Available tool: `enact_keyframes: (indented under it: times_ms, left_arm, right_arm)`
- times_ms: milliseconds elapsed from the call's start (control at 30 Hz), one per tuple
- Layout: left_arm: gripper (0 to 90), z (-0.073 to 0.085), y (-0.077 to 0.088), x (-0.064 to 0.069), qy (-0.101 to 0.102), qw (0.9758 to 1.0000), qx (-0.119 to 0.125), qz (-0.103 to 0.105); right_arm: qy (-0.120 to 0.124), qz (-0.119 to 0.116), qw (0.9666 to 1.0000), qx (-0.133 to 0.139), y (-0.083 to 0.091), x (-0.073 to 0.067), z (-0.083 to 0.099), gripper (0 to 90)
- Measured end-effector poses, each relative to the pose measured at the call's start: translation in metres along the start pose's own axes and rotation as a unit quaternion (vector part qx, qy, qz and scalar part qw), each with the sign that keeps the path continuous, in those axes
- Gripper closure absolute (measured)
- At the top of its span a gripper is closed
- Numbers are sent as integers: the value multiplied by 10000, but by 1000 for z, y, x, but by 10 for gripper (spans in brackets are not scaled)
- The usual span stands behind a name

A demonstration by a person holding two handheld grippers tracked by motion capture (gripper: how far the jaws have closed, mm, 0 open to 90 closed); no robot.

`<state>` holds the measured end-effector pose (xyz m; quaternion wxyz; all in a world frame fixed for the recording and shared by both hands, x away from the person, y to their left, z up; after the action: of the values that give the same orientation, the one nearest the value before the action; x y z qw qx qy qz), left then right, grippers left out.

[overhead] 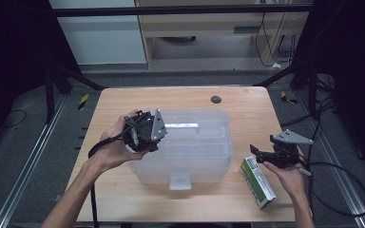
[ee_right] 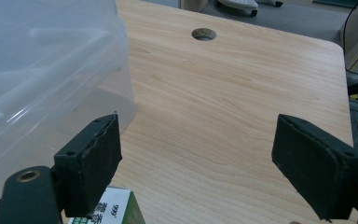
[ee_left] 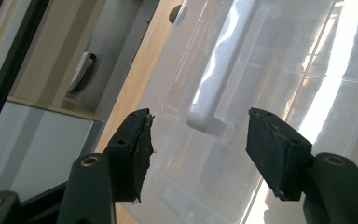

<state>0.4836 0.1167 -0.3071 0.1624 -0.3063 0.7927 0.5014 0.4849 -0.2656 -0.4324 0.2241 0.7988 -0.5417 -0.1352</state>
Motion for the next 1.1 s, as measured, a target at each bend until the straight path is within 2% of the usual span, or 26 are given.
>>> enact_keyframes:
  times_ms: [100, 233, 300, 367, 433, 467, 667, 700, 733, 833, 933, 1100]
  left_arm:
    - [396, -6, -2, 0, -253, 9996, -109, -10]
    - [411, -9, -4, 0, -333, 9994, -122, -26]
    - [431, -12, -6, -1, -466, 9987, -180, -48]
    - [435, -13, -7, 0, -487, 9986, -200, -53]
    - [442, -14, -8, -1, -606, 9978, -261, -82]
    - [449, -15, -9, -1, -588, 9980, -229, -69]
    - [497, -16, -13, -1, -836, 9958, -372, -90]
    - [497, -17, -14, 0, -787, 9963, -328, -76]
    - [513, -18, -14, -1, -860, 9957, -337, -49]
    - [527, -19, -16, 1, -911, 9952, -343, -60]
    - [539, -20, -18, 2, -1048, 9935, -448, -82]
    - [594, -21, -21, 2, -1110, 9925, -510, -103]
  right_arm:
    - [8, 1, 10000, -6, 0, 0, 0, 159]
    - [12, -4, 10000, -3, 0, 0, 0, 159]
    - [10, -9, 10000, -3, 0, 0, 0, 159]
    - [13, -11, 10000, -2, 0, 0, 0, 159]
    - [10, -11, 10000, -4, 0, 0, 0, 159]
    - [15, -9, 10000, -5, 0, 0, 0, 159]
    - [9, -37, 10000, -34, -1, -1, 0, 159]
    - [9, -37, 10000, -34, -1, -1, 0, 159]
    - [42, -27, 10000, -27, -1, -1, 1, 159]
    - [50, -28, 10000, -27, -1, -1, 1, 159]
    - [69, -35, 10000, -44, -1, -2, 1, 159]
    - [72, -41, 10000, -52, -2, -1, 1, 159]
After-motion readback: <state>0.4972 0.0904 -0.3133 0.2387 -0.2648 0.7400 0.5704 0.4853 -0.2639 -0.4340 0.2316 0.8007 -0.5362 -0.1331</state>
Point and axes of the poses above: each handheld gripper's, and its own axes: y roughly backward along the jaws, z roughly out of its underside, x roughly to its right, the point moved 3 cm from there along -y, roughly forward along the jaws, and after that the axes turned 2 degrees about z, right-handed, at the moved point
